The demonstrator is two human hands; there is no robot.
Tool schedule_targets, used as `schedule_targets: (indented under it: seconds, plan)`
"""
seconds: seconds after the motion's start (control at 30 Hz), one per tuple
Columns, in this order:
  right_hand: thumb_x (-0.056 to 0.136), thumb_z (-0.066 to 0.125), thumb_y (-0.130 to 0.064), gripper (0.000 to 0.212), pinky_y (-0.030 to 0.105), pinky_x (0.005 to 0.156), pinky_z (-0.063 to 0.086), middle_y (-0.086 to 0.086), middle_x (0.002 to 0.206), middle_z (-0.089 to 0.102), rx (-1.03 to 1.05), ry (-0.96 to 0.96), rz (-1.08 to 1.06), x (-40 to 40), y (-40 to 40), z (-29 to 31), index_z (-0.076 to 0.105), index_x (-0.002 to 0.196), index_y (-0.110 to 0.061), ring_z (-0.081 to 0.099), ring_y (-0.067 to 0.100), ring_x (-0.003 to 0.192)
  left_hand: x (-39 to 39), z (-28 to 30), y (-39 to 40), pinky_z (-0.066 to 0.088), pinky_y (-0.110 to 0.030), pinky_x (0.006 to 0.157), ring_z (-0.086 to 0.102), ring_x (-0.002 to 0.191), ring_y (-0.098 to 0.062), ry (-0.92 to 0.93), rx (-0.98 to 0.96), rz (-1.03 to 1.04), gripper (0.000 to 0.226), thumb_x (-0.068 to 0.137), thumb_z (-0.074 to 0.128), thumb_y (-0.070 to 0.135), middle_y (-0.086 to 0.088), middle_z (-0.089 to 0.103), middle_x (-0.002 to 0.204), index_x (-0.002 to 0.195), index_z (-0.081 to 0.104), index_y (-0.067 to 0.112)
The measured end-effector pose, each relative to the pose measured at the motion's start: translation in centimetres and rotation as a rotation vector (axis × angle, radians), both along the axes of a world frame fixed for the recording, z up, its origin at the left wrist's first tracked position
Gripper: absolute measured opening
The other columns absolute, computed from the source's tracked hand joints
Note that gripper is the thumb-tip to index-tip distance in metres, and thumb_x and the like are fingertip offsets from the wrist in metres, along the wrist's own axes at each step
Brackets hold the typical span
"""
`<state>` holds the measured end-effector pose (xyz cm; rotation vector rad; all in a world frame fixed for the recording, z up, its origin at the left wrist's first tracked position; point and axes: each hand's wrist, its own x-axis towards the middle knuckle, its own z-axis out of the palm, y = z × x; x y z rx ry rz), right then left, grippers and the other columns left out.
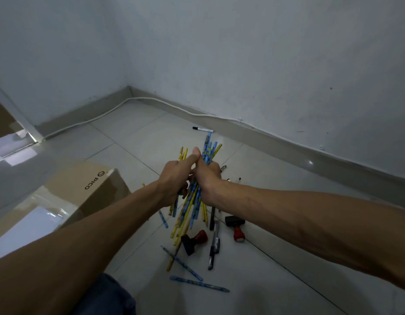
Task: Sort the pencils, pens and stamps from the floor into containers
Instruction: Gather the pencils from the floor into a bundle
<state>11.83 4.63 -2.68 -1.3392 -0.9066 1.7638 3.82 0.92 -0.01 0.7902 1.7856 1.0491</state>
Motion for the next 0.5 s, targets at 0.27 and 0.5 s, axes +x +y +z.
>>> schedule_targets:
  seconds: [0.27,0.5]
  plan:
    - [0.100,0.060,-0.051,0.039,0.036,0.073,0.061,0.003,0.079,0.075,0.057,0.032,-0.126,-1.9,-0.7,0.8,0.066,0.082,-0.016,0.075,0.023,0.080,1.1,-0.6,0.6,0.057,-0.043,0.095,0.075,0.103,-0.026,-0.225,0.095,0.157,0.089,0.058,0.055,0.081,-0.006,0.079,0.110,0.115,0.075,0.015]
    - [0.095,0.063,-0.055,0.045,0.035,0.074,0.058,0.010,0.086,0.072,0.057,0.146,-0.119,-2.3,-0.6,2.4,0.067,0.093,-0.010,0.075,0.024,0.082,2.2,2.0,-0.3,0.049,-0.038,0.091,0.062,0.121,-0.043,-0.118,0.226,0.163,0.054,0.103,0.047,0.048,-0.024,0.063,0.135,0.132,0.060,0.004]
